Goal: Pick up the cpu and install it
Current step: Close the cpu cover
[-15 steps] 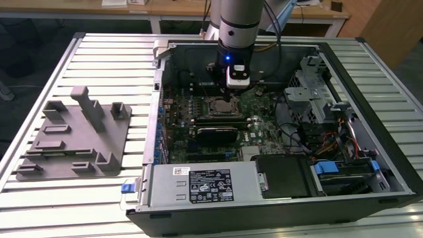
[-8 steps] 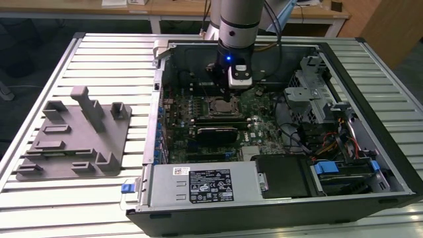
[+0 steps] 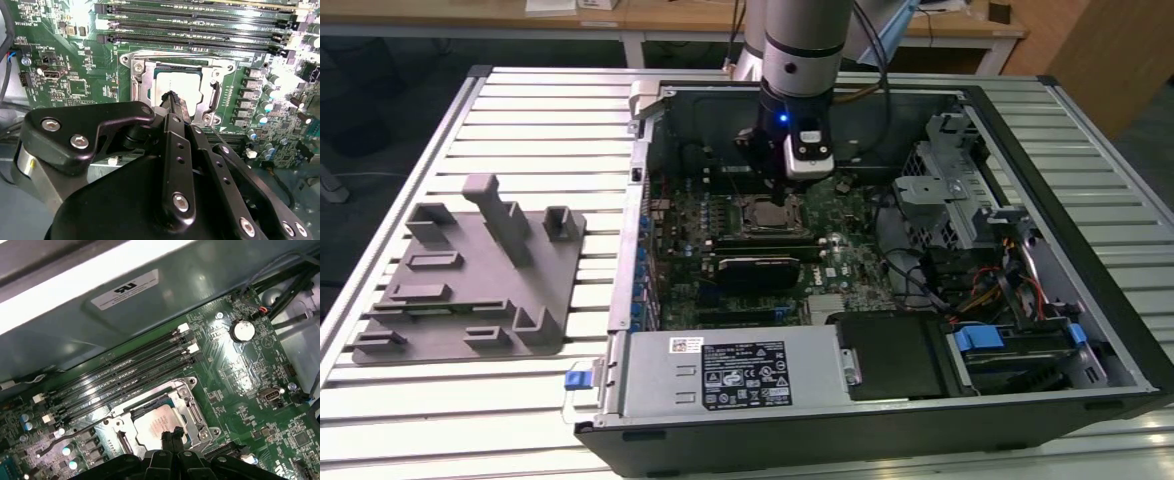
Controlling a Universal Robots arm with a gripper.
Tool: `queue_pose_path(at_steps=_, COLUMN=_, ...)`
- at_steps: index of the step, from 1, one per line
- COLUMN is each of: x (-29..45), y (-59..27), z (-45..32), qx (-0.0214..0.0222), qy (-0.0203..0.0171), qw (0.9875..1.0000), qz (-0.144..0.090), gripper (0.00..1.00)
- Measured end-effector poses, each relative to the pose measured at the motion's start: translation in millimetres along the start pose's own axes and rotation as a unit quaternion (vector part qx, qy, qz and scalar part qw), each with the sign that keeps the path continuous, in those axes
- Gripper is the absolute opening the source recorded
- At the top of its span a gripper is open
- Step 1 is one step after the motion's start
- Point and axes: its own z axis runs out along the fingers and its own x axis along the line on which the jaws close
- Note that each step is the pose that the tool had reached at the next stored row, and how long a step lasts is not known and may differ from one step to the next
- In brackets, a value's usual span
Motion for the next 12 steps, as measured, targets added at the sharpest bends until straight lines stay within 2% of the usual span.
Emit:
queue_pose_path(at_steps=6, x=0.0, y=0.0, z=0.1, qx=0.0001, qy=0.0001, qw=0.9995, qz=-0.033, gripper=0.11)
queue_pose_path(at_steps=12, x=0.0, y=0.0, z=0.1, qx=0.0003, qy=0.0002, qw=0.9978, qz=-0.067, gripper=0.11)
